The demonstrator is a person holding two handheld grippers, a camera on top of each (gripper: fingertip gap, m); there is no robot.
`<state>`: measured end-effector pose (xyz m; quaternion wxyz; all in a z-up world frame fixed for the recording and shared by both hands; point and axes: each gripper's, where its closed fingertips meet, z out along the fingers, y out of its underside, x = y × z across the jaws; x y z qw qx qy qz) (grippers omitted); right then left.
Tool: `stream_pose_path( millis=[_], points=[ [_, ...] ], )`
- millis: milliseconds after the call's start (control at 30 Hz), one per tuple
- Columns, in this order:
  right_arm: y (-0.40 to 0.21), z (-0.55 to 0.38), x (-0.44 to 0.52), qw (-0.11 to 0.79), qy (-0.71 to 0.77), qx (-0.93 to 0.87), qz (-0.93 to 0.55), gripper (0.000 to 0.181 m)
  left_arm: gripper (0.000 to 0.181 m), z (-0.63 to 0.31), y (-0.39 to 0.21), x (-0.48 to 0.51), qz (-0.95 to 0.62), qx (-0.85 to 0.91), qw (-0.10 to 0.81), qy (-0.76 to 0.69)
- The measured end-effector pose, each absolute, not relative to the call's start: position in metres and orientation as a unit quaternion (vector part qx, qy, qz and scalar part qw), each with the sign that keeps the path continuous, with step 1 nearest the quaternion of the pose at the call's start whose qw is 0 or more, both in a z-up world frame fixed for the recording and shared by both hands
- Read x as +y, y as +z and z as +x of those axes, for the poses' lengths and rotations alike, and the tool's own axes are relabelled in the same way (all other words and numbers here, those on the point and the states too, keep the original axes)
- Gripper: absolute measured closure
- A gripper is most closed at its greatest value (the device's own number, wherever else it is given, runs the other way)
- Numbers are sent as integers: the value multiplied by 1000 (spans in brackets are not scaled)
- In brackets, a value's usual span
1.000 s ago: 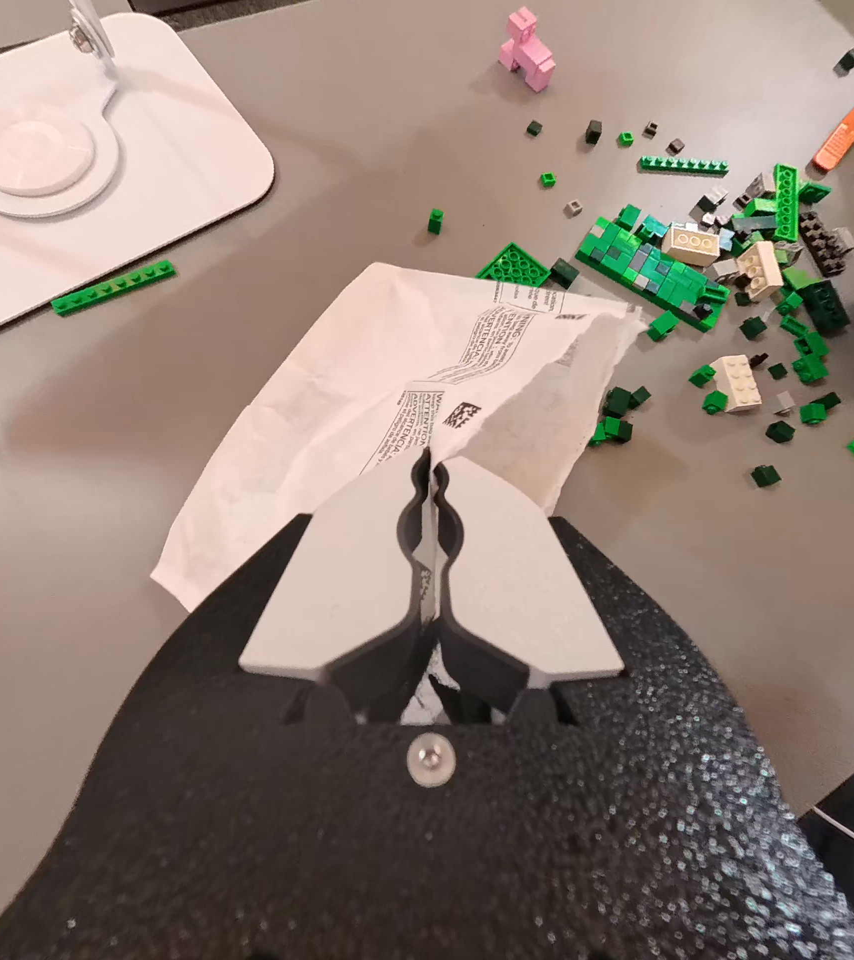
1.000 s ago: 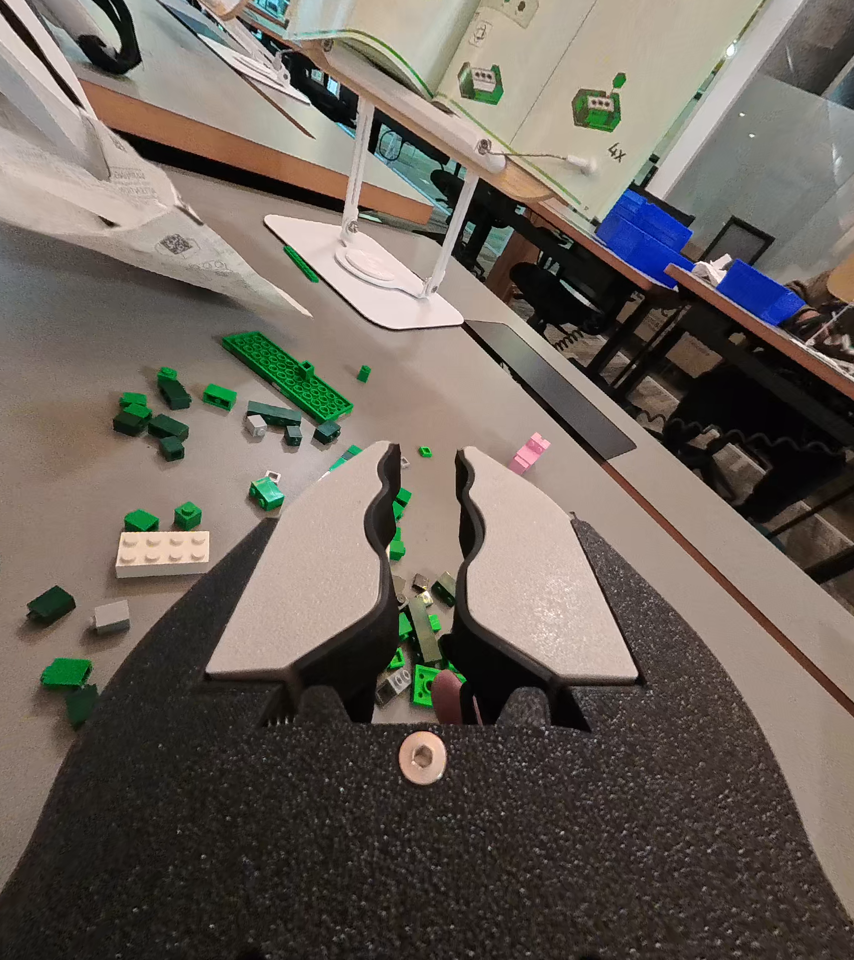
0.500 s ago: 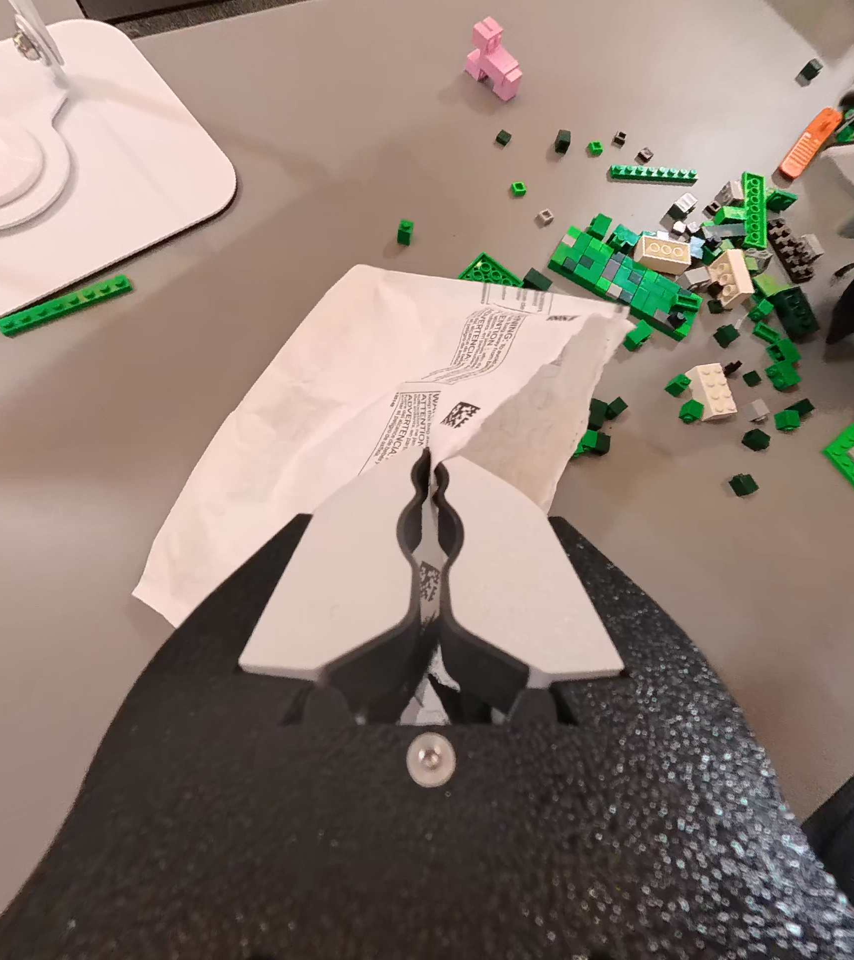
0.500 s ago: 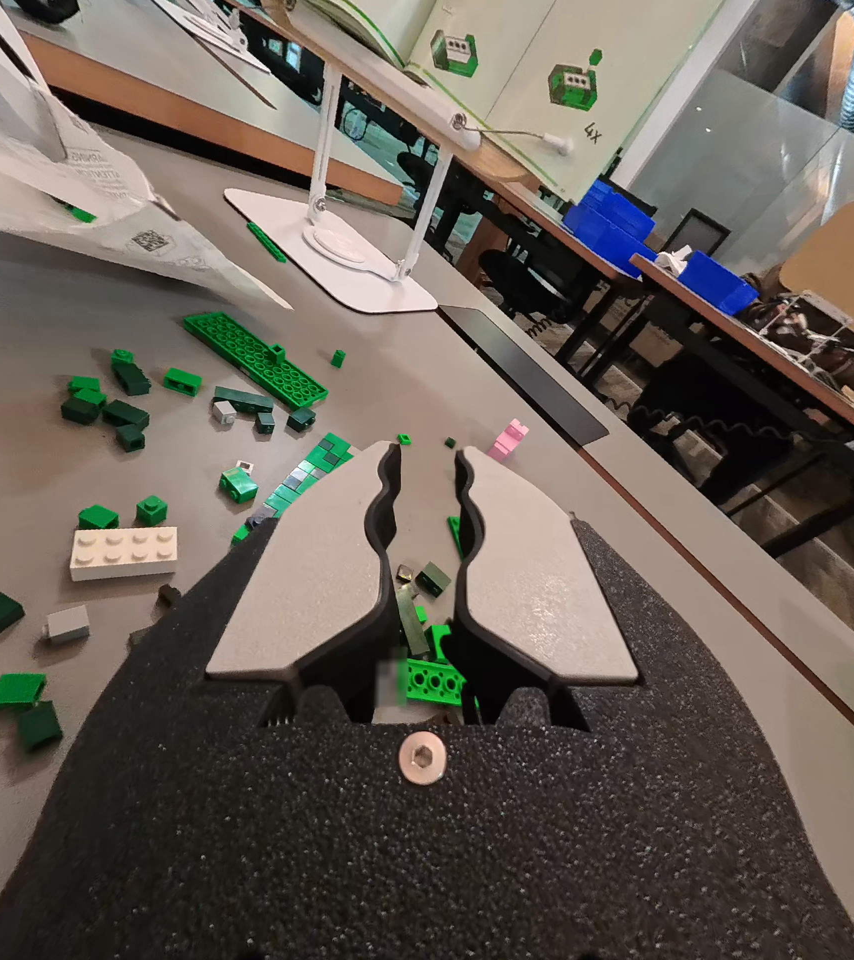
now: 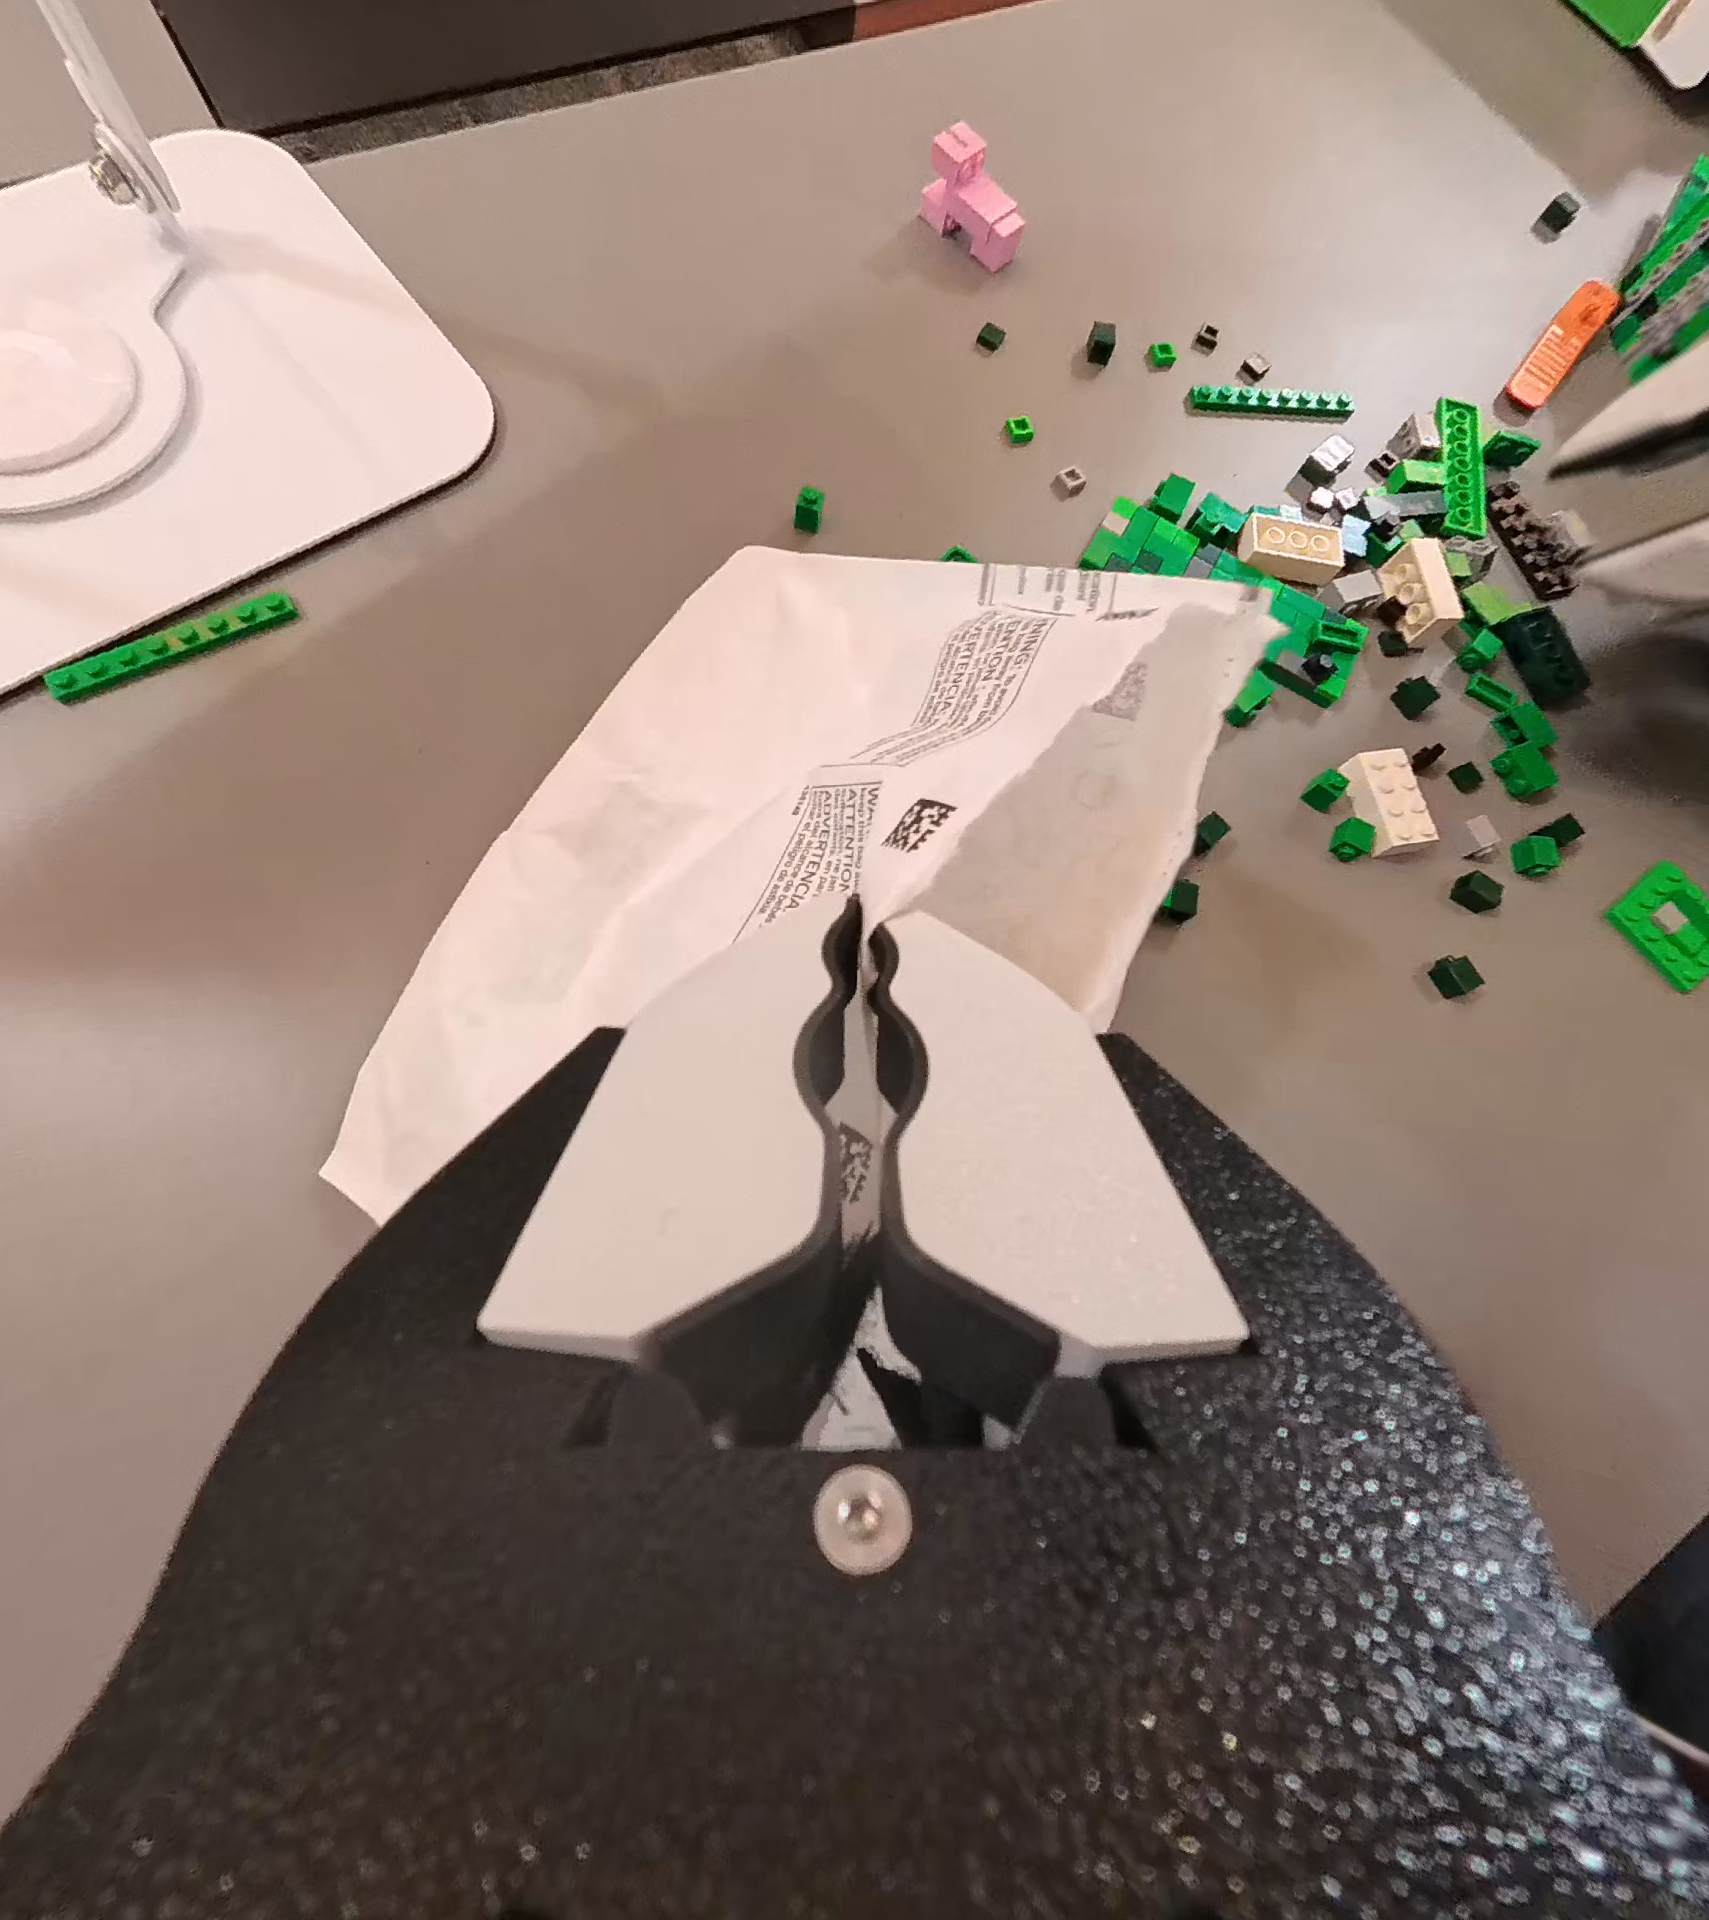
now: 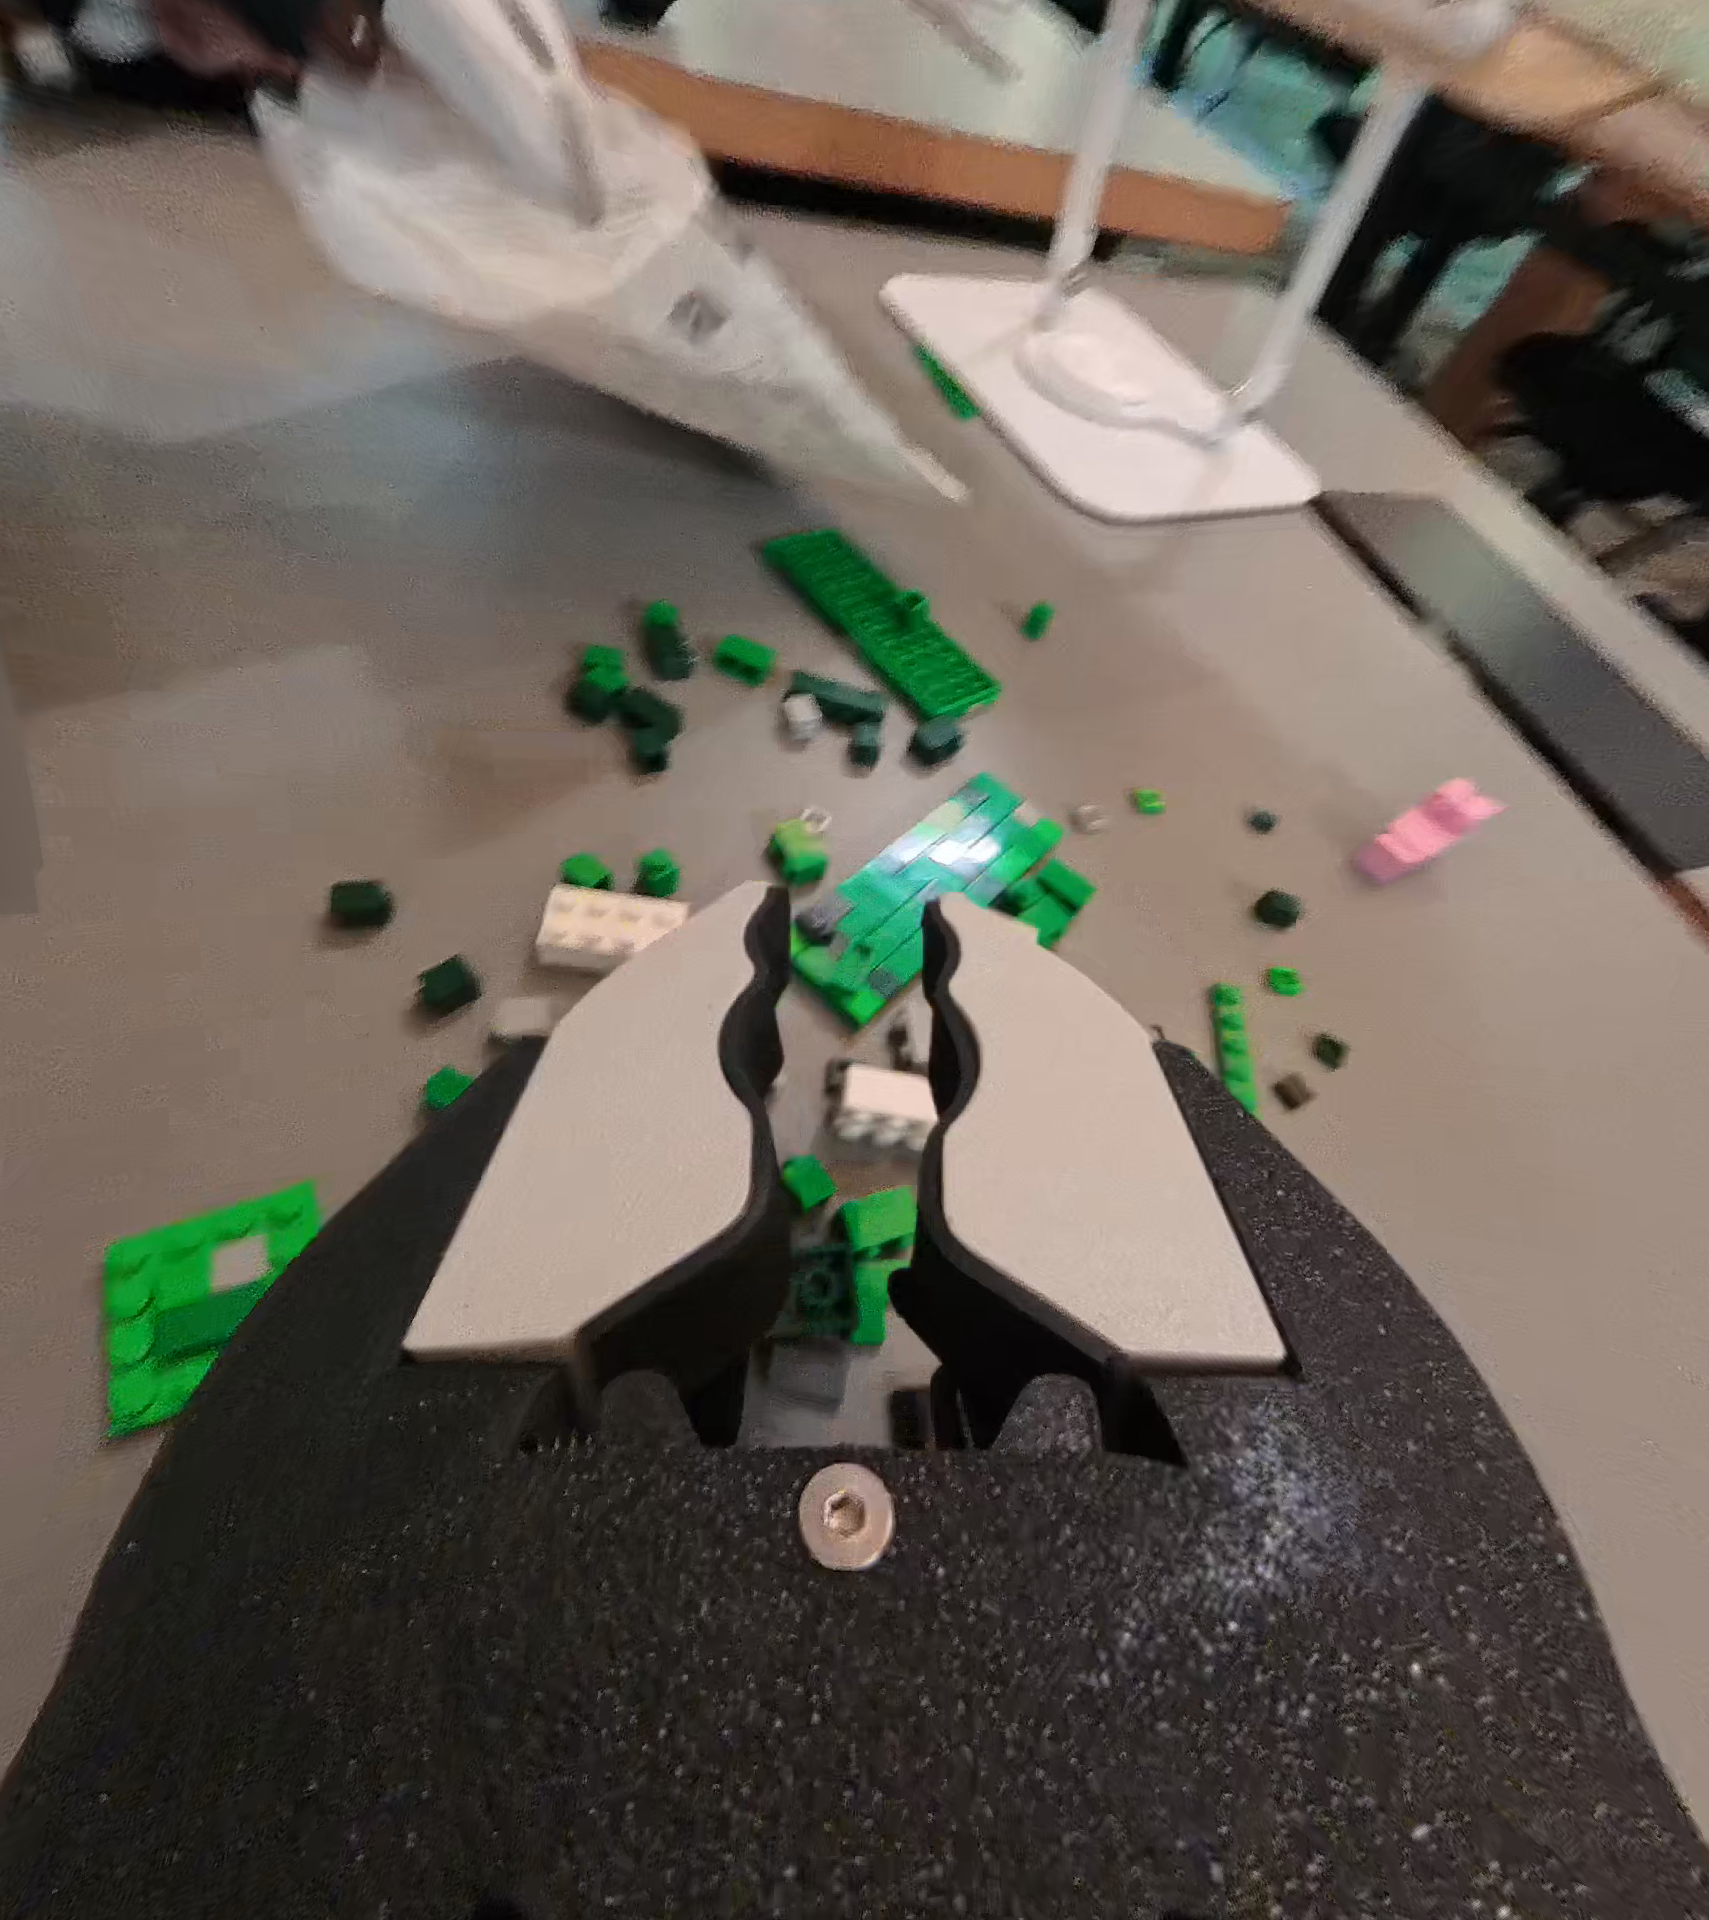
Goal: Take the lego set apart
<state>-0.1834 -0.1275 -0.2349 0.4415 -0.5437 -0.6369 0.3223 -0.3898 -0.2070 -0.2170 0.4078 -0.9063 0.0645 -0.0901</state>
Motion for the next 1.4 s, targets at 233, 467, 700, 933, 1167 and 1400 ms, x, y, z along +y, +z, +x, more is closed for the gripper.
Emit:
stream_pose_path(
  millis=[233, 467, 700, 933, 1167, 1400],
  points=[
    [-269, -169, -156, 310, 317, -714, -542, 172, 181, -387, -213, -208, -904, 71, 412, -93],
    [-272, -194, -141, 292, 250, -729, -566, 168, 181, -382, -215, -207, -905, 80, 406, -98],
    [-284, -207, -129, 230, 218, -760, -567, 168, 181, -376, -214, -207, -902, 90, 408, -107],
    [-292, -211, -129, 193, 216, -774, -563, 174, 181, -372, -213, -206, -901, 94, 407, -112],
    [-204, -253, -175, 312, 306, -758, -484, 175, 181, -366, -210, -203, -904, 75, 403, -118],
    [-174, -321, -226, 400, 267, -772, -416, 175, 181, -353, -209, -200, -904, 80, 400, -125]
  ],
)
